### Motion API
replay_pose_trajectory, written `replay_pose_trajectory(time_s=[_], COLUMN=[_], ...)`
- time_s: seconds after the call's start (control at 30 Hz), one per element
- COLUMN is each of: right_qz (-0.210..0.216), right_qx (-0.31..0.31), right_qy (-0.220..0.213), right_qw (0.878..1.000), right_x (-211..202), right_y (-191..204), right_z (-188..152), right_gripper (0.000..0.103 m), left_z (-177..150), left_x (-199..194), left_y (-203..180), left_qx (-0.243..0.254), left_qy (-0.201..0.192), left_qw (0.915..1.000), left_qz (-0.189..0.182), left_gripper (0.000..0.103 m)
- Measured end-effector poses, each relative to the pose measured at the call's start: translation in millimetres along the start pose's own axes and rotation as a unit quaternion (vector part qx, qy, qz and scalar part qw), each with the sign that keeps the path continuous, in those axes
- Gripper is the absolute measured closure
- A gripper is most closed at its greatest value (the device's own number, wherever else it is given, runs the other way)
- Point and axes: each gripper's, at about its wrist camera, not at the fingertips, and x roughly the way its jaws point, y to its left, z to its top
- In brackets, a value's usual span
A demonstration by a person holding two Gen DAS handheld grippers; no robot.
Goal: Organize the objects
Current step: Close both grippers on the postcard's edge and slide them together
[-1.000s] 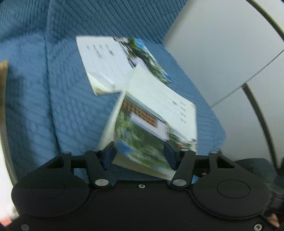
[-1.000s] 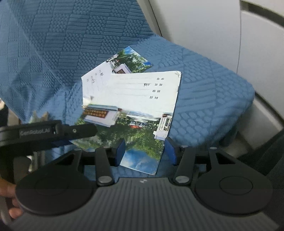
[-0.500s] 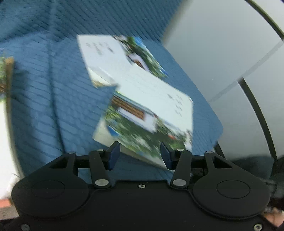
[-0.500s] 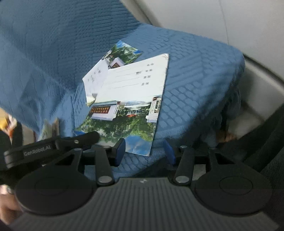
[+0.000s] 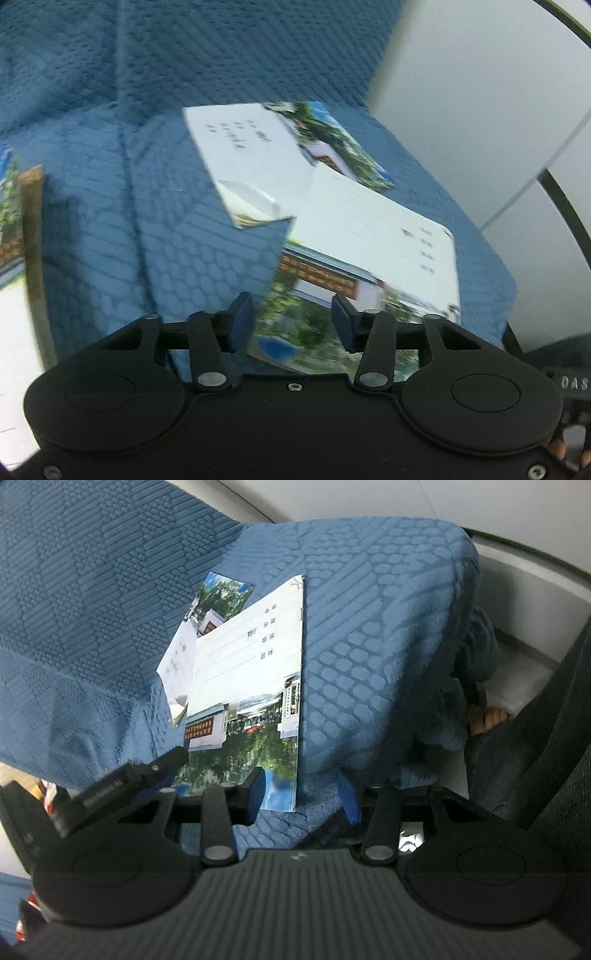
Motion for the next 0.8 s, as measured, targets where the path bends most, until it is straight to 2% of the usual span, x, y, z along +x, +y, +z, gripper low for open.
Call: replay_pose_trajectory(time_s=[0.17,0.33,0.53,0.8], right_qz=[0.013,0.017,-0.014,-0.026], right_qx=[0.025,0.054,0.058,0.09], right_qy=[0.0,-0.015,-0.057,-0.1], right_qw=[1.0,0.998,0.997,0.991], right_x=[-1,-6,-14,-26], right_y=[-7,-16,-19,-39], right_z=[1,3,6,20], right_gripper=[0.056,0.056,0.057,0.057], left_z=[-6,-16,-25,-33], left_x=[2,2,1,3], left_y=[-14,-27,-38,-50], left_qx=[0.02,0.038,0.048,0.054], left_qy=[0.018,0.033,0.043,0.059], left_qw=[0.9991,0.9969,0.9943,0.9899], left_qz=[-0.034,-0.061,-0.084,-0.117], left_gripper=[0.07,0.07,0.071,0.072])
